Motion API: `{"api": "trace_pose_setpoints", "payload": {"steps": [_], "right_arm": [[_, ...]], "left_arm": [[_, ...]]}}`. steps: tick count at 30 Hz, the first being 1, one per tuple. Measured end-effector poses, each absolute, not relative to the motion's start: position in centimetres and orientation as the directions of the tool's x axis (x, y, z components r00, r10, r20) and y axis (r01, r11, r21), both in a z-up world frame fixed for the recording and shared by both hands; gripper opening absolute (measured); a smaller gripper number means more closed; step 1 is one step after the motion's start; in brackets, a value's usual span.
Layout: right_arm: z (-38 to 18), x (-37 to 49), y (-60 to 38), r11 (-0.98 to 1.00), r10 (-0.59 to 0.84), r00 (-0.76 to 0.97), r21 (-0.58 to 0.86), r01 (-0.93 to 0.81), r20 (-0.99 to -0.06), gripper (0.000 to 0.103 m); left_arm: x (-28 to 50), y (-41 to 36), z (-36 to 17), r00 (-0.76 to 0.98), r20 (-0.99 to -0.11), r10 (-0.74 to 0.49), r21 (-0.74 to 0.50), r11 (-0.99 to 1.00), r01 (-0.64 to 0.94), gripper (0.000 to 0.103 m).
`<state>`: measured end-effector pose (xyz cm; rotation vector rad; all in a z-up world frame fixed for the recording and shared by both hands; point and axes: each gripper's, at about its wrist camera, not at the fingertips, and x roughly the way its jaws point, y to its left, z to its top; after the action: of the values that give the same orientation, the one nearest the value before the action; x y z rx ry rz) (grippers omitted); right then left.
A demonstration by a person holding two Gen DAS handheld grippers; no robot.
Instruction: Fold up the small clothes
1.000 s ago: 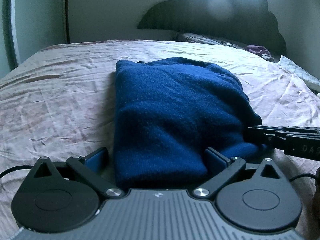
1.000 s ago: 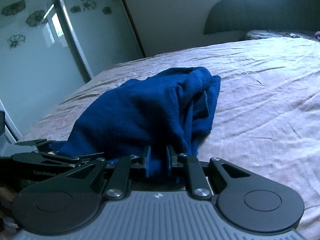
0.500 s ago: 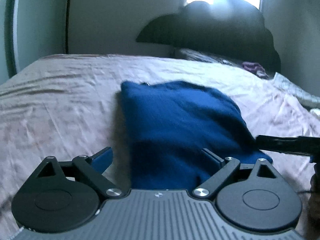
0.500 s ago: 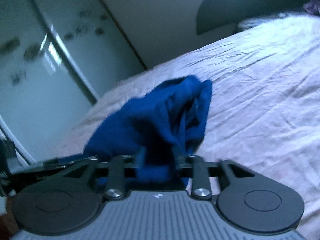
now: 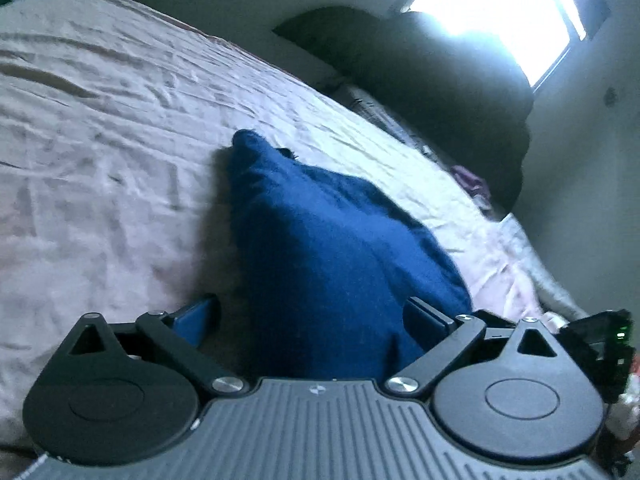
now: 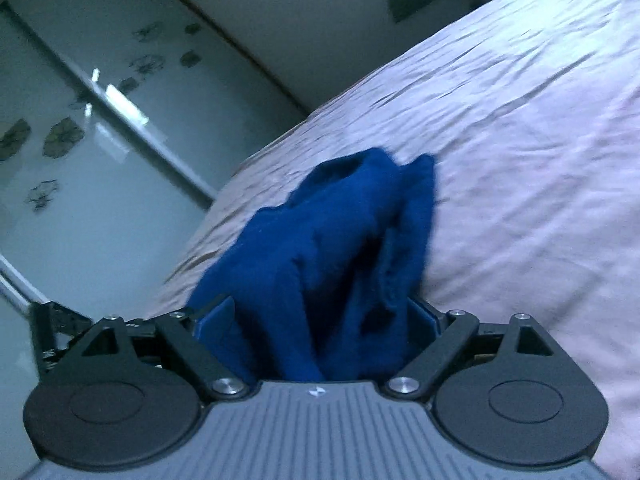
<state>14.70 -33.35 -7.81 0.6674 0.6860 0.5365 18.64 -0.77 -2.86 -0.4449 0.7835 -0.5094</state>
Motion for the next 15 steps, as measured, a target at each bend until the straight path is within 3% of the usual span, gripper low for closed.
{"api": "trace_pose_setpoints", "payload": {"steps": [1,4,6,7,8,10,15], "right_arm": [[-7.8,15.2,-32.8,0.663,0.656,0.645,0.707,-0.245,-0.392,0.09],[-7.7,16.5,-31.0,0.672,0.667,0.629,0.688,-0.276,-0.399,0.085],[-8.2,17.2,-30.4,0.652,0.682,0.616,0.709,-0.267,-0.394,0.046],[-8.8,17.5,-30.4,0.627,0.696,0.606,0.737,-0.251,-0.386,0.041],[-9.1,17.5,-30.5,0.614,0.698,0.61,0.751,-0.241,-0.375,0.038],[-9.0,17.1,-30.5,0.615,0.691,0.621,0.752,-0.237,-0.37,0.036],[-6.2,17.3,-29.2,0.636,0.68,0.643,0.72,-0.278,-0.353,0.032]], "left_arm": [[18.9,-0.8,-3.0,0.595,-0.534,-0.6,-0.572,0.775,0.268,0.097],[19.1,-1.7,-3.3,0.575,-0.526,-0.626,-0.57,0.762,0.308,0.081],[18.7,-2.4,-3.2,0.601,-0.551,-0.58,-0.489,0.807,0.331,0.052],[18.6,-2.3,-3.2,0.606,-0.549,-0.576,-0.484,0.81,0.331,0.047],[18.6,-1.9,-3.3,0.609,-0.538,-0.583,-0.506,0.801,0.32,0.038],[18.6,-1.2,-3.2,0.611,-0.516,-0.601,-0.546,0.78,0.306,0.032],[17.8,-1.5,-1.0,0.675,-0.495,-0.547,-0.455,0.825,0.336,0.026]]}}
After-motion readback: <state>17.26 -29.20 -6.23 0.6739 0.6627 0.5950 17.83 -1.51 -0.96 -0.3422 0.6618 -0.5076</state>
